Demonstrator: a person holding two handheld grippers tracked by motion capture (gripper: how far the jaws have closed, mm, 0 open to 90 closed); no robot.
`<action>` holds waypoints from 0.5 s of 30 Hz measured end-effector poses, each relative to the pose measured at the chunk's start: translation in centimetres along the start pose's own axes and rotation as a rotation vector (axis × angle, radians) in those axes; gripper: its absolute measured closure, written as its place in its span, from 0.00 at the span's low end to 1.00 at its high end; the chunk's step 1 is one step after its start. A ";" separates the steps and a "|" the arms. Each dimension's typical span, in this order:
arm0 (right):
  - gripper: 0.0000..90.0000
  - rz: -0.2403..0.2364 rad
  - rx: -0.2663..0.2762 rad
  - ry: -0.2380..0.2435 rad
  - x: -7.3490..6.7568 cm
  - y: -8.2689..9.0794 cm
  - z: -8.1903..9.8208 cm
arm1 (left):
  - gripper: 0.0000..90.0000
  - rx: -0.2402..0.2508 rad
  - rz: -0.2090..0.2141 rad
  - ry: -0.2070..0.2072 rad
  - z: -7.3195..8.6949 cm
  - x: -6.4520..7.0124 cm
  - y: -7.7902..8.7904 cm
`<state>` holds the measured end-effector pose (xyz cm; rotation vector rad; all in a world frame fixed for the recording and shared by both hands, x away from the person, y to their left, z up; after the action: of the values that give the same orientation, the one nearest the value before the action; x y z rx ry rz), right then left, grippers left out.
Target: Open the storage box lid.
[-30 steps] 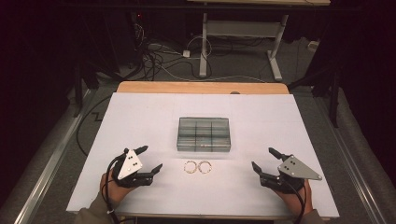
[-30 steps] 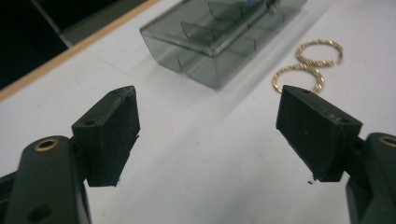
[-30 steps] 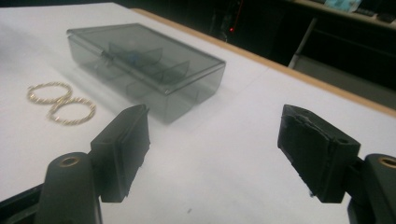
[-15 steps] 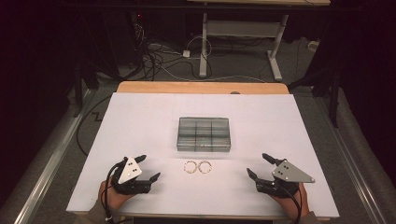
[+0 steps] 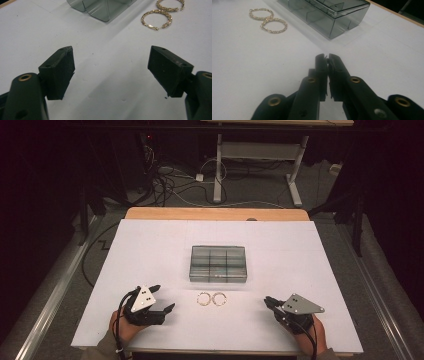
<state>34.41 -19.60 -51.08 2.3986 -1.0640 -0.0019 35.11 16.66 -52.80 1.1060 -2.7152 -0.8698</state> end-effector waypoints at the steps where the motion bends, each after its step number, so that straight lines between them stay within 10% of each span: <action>1: 1.00 -0.005 -0.004 0.003 -0.1 -0.1 0.0 | 0.23 0.008 0.003 0.016 -0.2 -0.1 0.0; 15: 1.00 -0.067 0.001 0.064 -1.3 -3.5 -3.1 | 0.36 0.005 0.109 0.128 -3.0 -0.5 -3.4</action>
<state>36.55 -15.32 -50.18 2.4179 -0.9546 0.0519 38.44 13.64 -52.02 0.9687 -2.6458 -0.7500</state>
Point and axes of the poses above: each handheld gripper's, and its own axes: y roughly backward along the jaws, z roughly out of its underside, x roughly to its right, the point moved 8 cm from there along -y, roughly forward along the jaws, and after that the axes turned 4 degrees about x, right-handed, at the moved point
